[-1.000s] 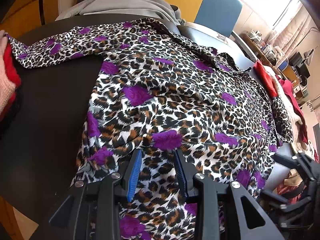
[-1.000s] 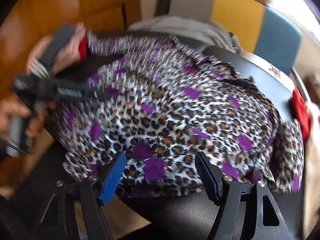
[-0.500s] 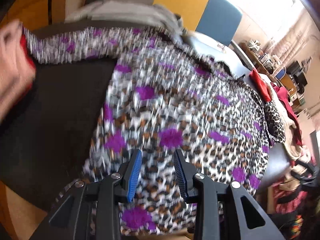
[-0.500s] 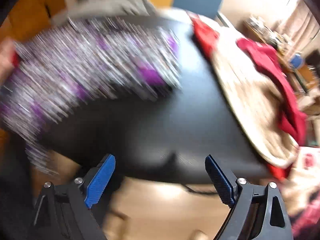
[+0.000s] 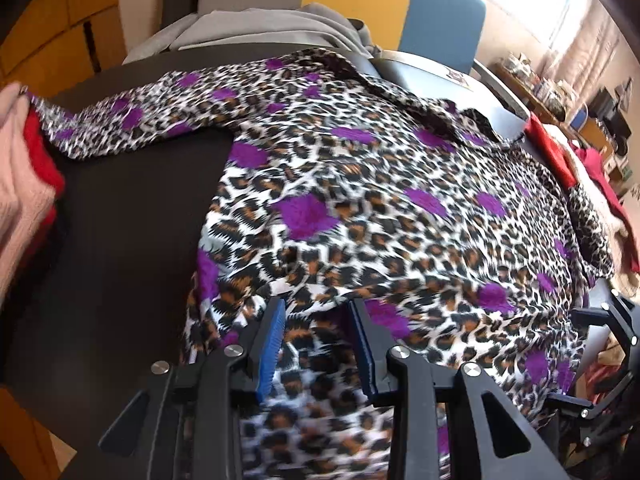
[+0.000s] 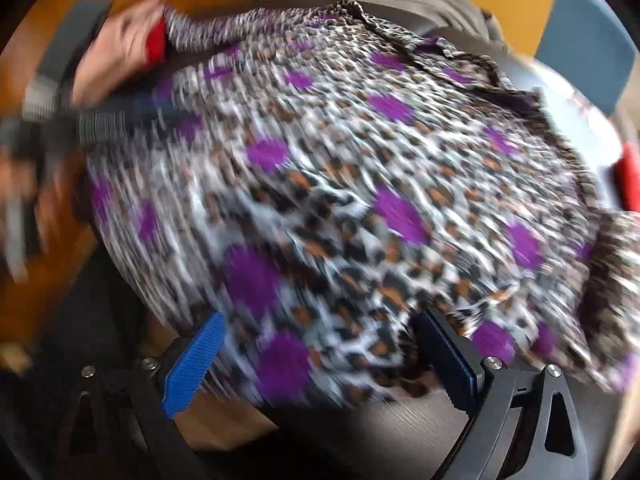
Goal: Fold clothes
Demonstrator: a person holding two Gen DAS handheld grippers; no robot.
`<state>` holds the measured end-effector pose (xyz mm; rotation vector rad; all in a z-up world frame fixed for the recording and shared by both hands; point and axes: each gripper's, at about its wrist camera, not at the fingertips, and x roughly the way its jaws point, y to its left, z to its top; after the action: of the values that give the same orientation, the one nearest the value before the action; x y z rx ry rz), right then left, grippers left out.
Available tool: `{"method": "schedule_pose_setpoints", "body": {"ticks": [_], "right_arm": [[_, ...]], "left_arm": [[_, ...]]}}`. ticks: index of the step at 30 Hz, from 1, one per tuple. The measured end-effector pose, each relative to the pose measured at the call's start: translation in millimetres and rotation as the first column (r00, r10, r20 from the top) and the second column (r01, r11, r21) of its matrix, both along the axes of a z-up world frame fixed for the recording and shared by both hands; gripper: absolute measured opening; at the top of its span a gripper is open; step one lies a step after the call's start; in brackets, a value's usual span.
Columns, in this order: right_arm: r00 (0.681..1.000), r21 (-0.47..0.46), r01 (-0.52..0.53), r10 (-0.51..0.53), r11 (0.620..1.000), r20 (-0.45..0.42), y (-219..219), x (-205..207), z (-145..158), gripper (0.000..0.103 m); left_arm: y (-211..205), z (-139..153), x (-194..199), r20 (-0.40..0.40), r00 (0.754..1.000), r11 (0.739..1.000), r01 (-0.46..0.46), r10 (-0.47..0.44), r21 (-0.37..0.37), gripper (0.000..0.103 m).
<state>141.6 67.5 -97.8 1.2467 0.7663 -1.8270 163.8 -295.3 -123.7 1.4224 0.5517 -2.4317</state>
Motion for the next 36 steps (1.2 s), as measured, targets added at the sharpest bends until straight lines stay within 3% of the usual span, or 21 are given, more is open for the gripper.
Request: {"method": "schedule_pose_setpoints", "body": {"ticks": [3,6,8,10,13,14,16,18,21,23,26,30,33,36], "right_arm": [[0.993,0.077,0.119,-0.121,0.990,0.011,62,-14,-5,0.103],[0.935,0.076,0.351,-0.354,0.933,0.023,122,-34,12,0.103],[0.909,-0.033,0.417,-0.416,0.908,0.040,145,-36,39,0.103],[0.904,-0.204,0.428,-0.418,0.880,0.095,155,-36,73,0.103],[0.909,-0.437,0.413,-0.338,0.799,0.242,143,-49,100,0.103],[0.909,-0.453,0.413,-0.327,0.790,0.258,132,-60,99,0.103],[0.910,-0.449,0.409,-0.319,0.794,0.266,105,-83,92,0.103],[0.911,-0.445,0.405,-0.310,0.799,0.273,78,-106,85,0.103],[0.909,-0.431,0.397,-0.284,0.810,0.304,40,-142,69,0.103],[0.900,-0.375,0.404,-0.291,0.835,0.324,16,-178,48,0.103],[0.871,-0.321,0.443,-0.315,0.837,0.378,4,-218,22,0.103],[0.878,-0.350,0.432,-0.299,0.831,0.374,-6,-251,25,0.103],[0.870,-0.405,0.456,-0.301,0.793,0.391,-16,-279,24,0.103],[0.828,-0.517,0.535,-0.291,0.668,0.480,-18,-314,20,0.103]], "left_arm": [[-3,2,8,0.004,0.999,0.999,-0.036,0.036,0.041,0.031],[4,15,5,0.019,0.999,0.998,-0.027,0.026,0.058,0.030],[1,34,-4,-0.053,0.999,0.993,0.001,0.006,0.117,0.031],[-3,50,-20,-0.111,0.994,0.989,0.028,-0.012,0.147,0.034],[-6,58,-66,-0.127,0.990,0.986,0.073,-0.054,0.148,0.035],[-6,58,-82,-0.119,0.990,0.987,0.089,-0.074,0.133,0.035],[-1,53,-113,-0.052,0.993,0.994,0.109,-0.108,0.013,0.035],[3,46,-143,0.012,0.988,0.984,0.151,-0.151,-0.095,0.034],[-3,34,-178,0.044,0.976,0.973,0.217,-0.214,-0.084,0.034],[-9,26,-202,0.040,0.970,0.969,0.242,-0.240,-0.058,0.034],[-17,18,-232,0.036,0.963,0.960,0.270,-0.268,-0.076,0.034],[-32,19,-266,0.007,0.960,0.951,0.279,-0.281,-0.135,0.035],[-69,18,-270,-0.035,0.985,0.981,0.166,-0.170,-0.100,0.035],[-107,13,-254,-0.074,0.996,0.994,0.041,-0.049,-0.098,0.032]]}}
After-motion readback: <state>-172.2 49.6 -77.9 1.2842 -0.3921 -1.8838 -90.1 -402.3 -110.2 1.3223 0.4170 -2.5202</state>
